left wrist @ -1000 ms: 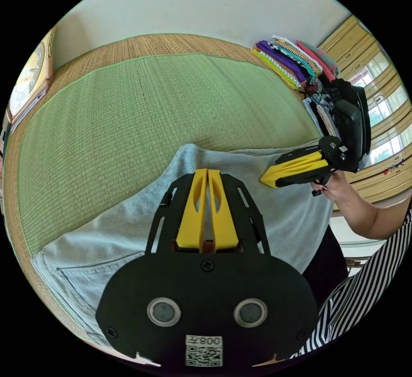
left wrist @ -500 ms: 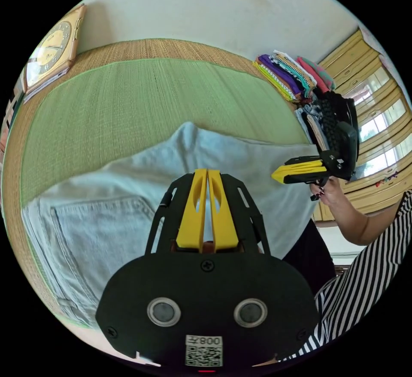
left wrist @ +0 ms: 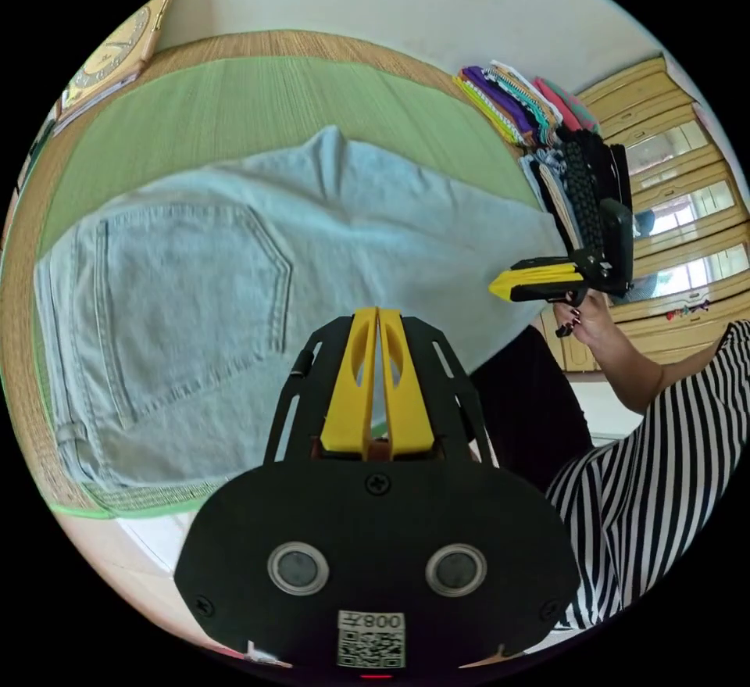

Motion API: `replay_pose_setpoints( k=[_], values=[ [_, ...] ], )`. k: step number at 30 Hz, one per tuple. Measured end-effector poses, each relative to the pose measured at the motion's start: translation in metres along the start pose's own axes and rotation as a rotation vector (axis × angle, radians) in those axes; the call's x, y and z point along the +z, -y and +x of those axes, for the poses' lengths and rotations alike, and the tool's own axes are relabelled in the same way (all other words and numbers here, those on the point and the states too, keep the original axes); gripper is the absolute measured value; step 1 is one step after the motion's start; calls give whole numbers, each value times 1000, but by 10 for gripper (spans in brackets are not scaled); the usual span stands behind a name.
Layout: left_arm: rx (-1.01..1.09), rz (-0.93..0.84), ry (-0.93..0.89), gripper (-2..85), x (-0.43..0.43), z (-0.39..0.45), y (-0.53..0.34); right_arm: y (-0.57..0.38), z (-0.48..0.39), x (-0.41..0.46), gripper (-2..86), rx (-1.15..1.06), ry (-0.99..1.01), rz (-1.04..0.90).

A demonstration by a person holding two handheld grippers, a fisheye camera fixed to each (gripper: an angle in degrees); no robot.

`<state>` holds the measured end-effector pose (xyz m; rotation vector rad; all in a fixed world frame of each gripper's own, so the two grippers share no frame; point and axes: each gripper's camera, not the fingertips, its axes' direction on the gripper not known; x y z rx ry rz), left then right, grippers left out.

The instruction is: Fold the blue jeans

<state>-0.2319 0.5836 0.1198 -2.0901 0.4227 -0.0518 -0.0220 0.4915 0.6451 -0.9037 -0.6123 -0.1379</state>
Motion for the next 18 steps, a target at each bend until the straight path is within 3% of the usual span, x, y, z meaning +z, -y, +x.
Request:
replay_pose_setpoints(
  k=[3, 18],
  values=[
    [-8, -47, 25, 1, 6, 4, -17, -7, -13, 22, 2, -19, 15, -77],
    [-74, -109, 60, 1, 7, -4, -24, 11, -19, -2, 1, -39, -16, 31]
  ],
)
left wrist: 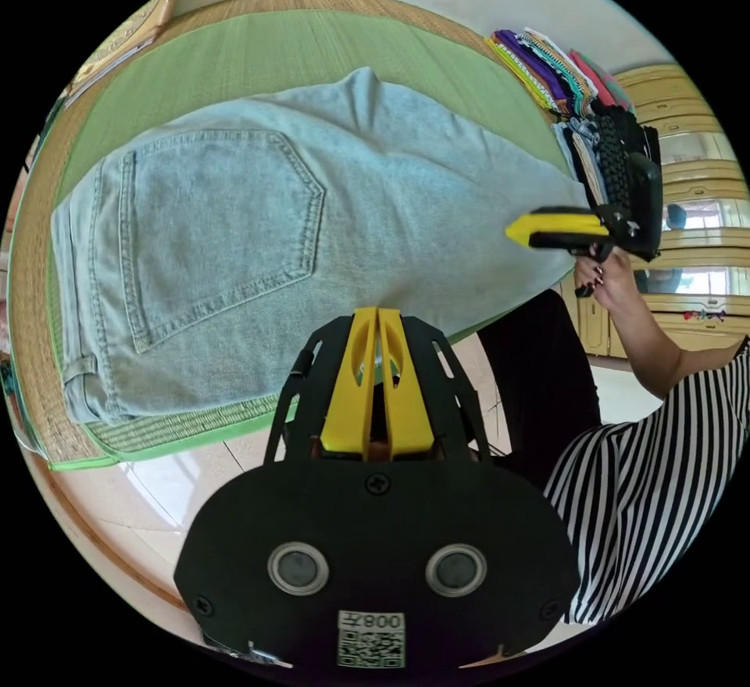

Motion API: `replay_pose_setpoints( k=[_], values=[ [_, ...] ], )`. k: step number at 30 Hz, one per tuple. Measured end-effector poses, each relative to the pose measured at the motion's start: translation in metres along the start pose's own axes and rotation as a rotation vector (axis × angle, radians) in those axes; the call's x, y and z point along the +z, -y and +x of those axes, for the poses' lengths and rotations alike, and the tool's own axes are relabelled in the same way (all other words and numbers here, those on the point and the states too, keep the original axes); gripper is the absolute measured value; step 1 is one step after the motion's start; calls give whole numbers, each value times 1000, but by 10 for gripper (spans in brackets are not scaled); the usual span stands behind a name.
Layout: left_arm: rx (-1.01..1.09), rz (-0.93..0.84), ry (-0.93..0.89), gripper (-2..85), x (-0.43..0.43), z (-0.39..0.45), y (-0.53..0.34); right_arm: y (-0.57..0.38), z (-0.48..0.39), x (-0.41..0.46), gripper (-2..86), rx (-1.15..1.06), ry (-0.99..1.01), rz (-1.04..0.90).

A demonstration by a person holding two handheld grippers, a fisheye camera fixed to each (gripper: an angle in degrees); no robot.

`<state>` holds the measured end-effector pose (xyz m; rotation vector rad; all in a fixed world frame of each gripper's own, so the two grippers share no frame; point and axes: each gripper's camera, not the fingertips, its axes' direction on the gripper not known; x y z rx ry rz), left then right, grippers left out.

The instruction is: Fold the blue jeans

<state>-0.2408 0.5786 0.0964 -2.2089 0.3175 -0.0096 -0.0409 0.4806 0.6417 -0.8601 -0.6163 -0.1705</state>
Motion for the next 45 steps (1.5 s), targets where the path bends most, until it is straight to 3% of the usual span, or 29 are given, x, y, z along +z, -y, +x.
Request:
replay_pose_setpoints(
  k=[5, 9, 18, 23, 28, 39, 45],
  values=[
    [-7, 14, -1, 1, 4, 4, -6, 63, 15, 0, 1, -1, -69, 81],
    [2, 12, -16, 1, 8, 6, -7, 103, 35, 26, 1, 36, -233, 3],
    [26, 37, -31, 1, 12, 17, -10, 93, 35, 14, 0, 90, -136, 81],
    [-58, 144, 100, 1, -7, 9, -11, 98, 7, 8, 0, 18, -144, 127],
    [-123, 112, 257, 1, 10, -3, -18, 112, 1, 37, 0, -19, -277, 26],
    [-159, 138, 232, 1, 26, 19, -10, 74, -3, 1, 0, 68, -330, 113],
    [47, 230, 101, 1, 35, 68, 11, -39, 9, -56, 0, 197, -298, 186]
  ],
)
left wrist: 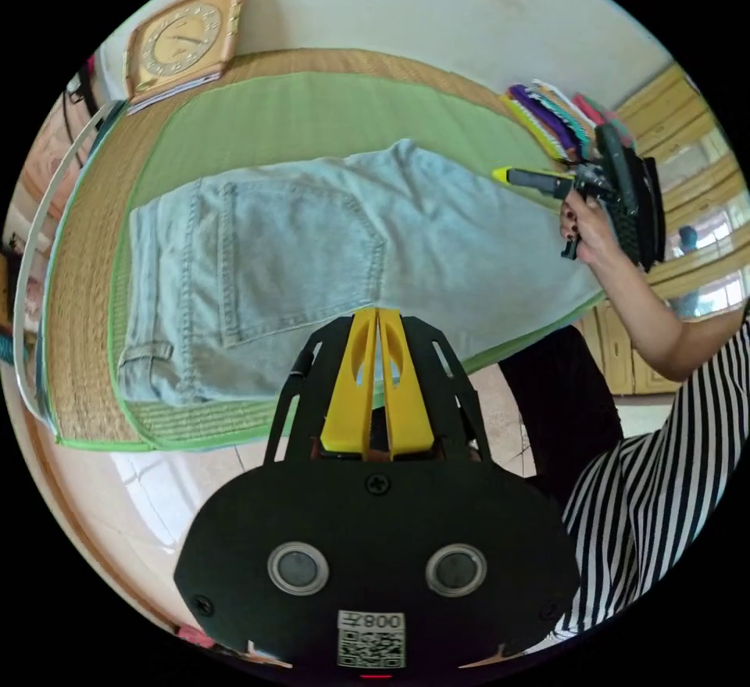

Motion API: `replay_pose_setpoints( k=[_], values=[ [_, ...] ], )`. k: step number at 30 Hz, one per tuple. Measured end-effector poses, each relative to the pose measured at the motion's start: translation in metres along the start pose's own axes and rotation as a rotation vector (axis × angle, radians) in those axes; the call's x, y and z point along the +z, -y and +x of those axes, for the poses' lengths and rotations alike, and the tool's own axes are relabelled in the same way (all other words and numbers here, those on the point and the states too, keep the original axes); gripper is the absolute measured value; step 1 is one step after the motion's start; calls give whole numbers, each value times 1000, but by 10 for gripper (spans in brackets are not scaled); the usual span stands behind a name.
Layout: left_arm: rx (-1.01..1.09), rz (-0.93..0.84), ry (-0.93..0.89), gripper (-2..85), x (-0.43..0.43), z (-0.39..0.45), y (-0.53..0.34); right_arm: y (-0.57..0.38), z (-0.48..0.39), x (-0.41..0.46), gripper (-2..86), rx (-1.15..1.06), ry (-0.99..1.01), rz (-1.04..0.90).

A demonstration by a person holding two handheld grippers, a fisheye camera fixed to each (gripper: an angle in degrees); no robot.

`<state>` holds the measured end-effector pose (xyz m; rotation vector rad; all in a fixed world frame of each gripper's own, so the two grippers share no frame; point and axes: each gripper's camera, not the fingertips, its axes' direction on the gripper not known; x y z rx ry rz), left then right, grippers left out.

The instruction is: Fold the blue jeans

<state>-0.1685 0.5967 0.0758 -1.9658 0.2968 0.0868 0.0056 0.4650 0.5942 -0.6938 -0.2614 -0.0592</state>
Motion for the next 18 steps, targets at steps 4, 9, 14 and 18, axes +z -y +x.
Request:
replay_pose_setpoints(
  k=[4, 9, 14, 18],
  values=[
    [170, -59, -113, 1, 38, 42, 32, -81, 35, -28, 1, 166, -90, -64],
    [271, -182, -125, 2, 92, 79, 69, -137, 60, -40, 1, 254, -121, -97],
    [257, -142, -135, 4, 107, 103, 104, -154, 76, -50, 1, 280, -63, -60],
    [355, -57, -127, 12, 123, 147, 162, -173, 83, -58, 1, 273, -44, -33]
  ],
)
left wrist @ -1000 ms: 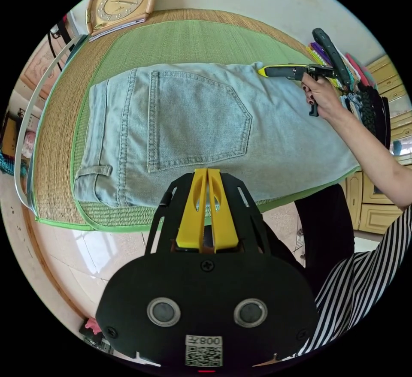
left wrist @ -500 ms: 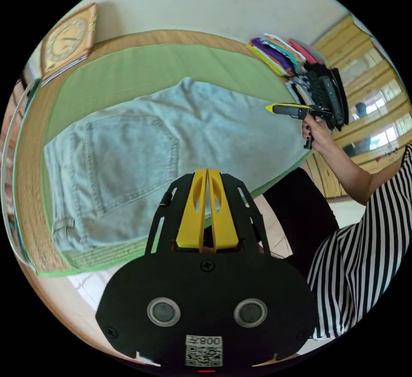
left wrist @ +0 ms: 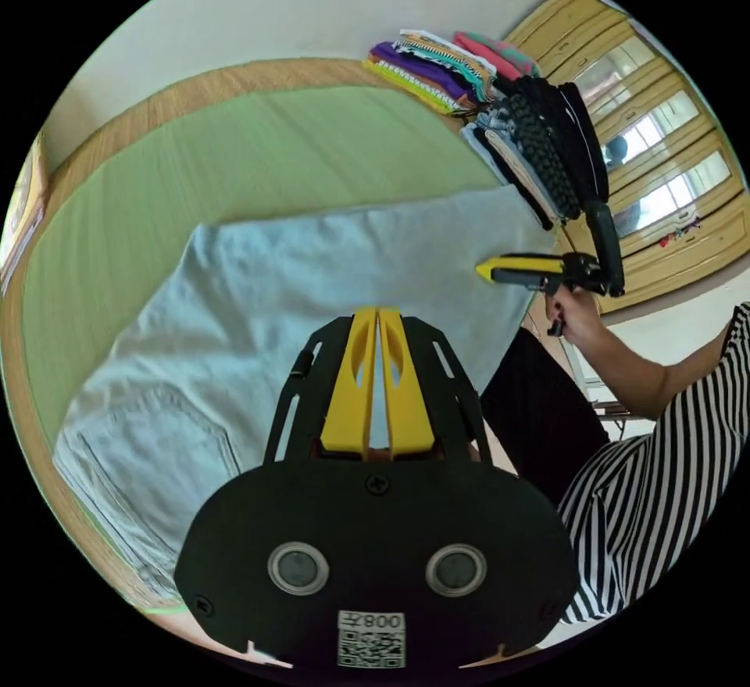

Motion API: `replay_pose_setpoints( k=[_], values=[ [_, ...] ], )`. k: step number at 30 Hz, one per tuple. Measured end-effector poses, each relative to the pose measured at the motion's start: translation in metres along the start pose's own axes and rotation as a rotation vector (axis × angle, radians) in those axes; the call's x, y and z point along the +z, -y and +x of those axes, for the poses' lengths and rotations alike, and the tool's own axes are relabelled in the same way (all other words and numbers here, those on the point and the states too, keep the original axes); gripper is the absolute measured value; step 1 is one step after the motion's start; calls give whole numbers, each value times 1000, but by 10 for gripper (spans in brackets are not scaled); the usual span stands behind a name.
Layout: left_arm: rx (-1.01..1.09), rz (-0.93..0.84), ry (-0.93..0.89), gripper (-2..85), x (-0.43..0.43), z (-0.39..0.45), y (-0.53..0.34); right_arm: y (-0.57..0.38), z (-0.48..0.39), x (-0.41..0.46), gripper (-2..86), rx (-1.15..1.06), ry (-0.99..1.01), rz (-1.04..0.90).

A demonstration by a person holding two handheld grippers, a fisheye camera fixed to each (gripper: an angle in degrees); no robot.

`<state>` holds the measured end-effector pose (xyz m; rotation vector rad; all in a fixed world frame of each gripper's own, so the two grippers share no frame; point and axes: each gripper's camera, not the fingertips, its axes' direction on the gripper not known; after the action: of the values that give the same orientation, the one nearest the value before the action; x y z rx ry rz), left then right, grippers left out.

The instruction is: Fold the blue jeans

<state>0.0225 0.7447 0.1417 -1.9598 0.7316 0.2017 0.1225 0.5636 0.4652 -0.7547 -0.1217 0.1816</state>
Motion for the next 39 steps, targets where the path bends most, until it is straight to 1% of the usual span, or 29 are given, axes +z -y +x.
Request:
replay_pose_setpoints(
  k=[2, 4, 7, 10, 15, 19, 24, 28, 31, 33, 35, 36, 37, 39],
  values=[
    [66, -8, 39, 21, 18, 10, 34, -6, 9, -2, 1, 14, 25, 5],
    [145, -59, 72, 38, 45, 22, 74, -13, 19, -6, 1, 19, 48, 8],
    [239, -141, 135, 59, 78, 37, 107, -22, 28, -10, 1, 8, 54, 8],
    [277, -218, 172, 59, 109, 42, 125, -31, 39, -13, 1, 8, 65, 17],
    [282, -201, 140, 17, 125, 47, 142, -46, 56, -19, 1, 15, 89, 24],
    [274, -135, 141, 6, 129, 56, 155, -58, 67, -31, 1, 4, 97, 38],
    [266, -123, 158, 3, 151, 59, 175, -66, 75, -48, 0, -25, 107, 84],
    [225, -158, 148, 4, 188, 53, 189, -74, 82, -34, 1, -49, 105, 15],
    [182, -109, 113, 5, 190, 51, 197, -85, 93, -32, 1, -28, 112, 10],
    [173, -79, 132, 5, 193, 51, 200, -93, 98, -36, 1, -30, 121, 11],
    [167, -98, 154, 4, 204, 50, 206, -102, 101, -41, 1, -41, 125, 22],
    [173, -139, 163, 4, 216, 49, 209, -108, 104, -41, 1, -46, 126, 16],
    [179, -116, 160, 3, 220, 48, 211, -113, 106, -39, 1, -48, 121, -3],
    [145, -126, 140, 4, 225, 46, 218, -121, 114, -42, 1, -34, 139, 14]
  ],
)
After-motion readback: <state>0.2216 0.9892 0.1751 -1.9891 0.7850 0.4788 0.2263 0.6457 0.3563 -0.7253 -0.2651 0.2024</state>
